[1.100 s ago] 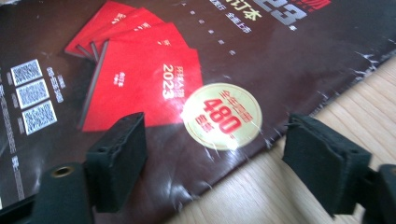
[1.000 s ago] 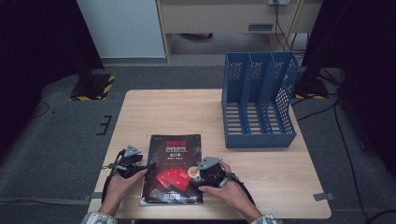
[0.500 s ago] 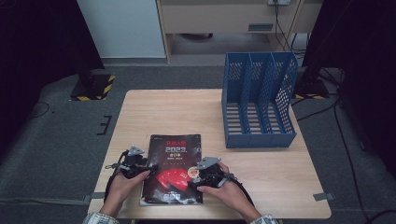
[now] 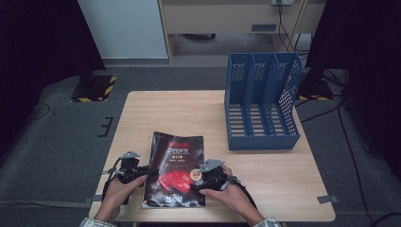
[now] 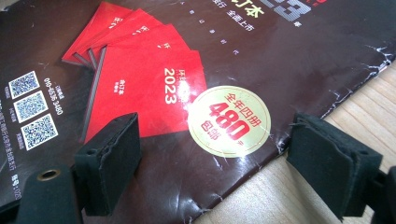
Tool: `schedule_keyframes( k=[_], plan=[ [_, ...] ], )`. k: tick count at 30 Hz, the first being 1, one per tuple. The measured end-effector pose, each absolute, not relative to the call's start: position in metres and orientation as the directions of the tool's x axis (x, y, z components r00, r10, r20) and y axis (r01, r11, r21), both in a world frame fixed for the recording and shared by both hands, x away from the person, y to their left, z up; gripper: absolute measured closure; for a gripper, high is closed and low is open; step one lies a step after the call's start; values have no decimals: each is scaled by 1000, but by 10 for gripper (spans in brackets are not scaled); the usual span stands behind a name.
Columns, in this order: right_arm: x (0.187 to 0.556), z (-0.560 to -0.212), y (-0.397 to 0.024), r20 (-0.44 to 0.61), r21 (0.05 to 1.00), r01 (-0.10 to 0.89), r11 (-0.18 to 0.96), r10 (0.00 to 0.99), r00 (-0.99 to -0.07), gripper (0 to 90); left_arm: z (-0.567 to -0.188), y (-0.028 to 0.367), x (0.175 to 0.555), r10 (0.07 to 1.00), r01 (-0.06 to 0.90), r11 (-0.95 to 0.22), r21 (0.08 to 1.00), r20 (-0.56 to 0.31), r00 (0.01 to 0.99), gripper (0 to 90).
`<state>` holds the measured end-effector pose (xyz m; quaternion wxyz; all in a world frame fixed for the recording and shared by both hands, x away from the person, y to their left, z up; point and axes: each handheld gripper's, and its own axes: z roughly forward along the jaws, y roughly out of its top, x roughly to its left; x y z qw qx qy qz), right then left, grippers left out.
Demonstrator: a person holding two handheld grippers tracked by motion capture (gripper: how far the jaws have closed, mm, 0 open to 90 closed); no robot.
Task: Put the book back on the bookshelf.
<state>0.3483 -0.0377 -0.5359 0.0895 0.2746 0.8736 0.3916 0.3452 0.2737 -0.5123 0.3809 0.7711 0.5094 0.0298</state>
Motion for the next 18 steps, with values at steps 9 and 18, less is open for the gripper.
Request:
schedule_keyframes(
  k=[9,18],
  plan=[
    [347,-536,-38,60,736,412,536,556,-829,176,-511,270,327,767,770,-207,604,-389,511,586],
    [347,-537,-38,60,738,410,535,554,-830,174,-514,247,339,760,750,-221,624,-372,533,544]
  ],
)
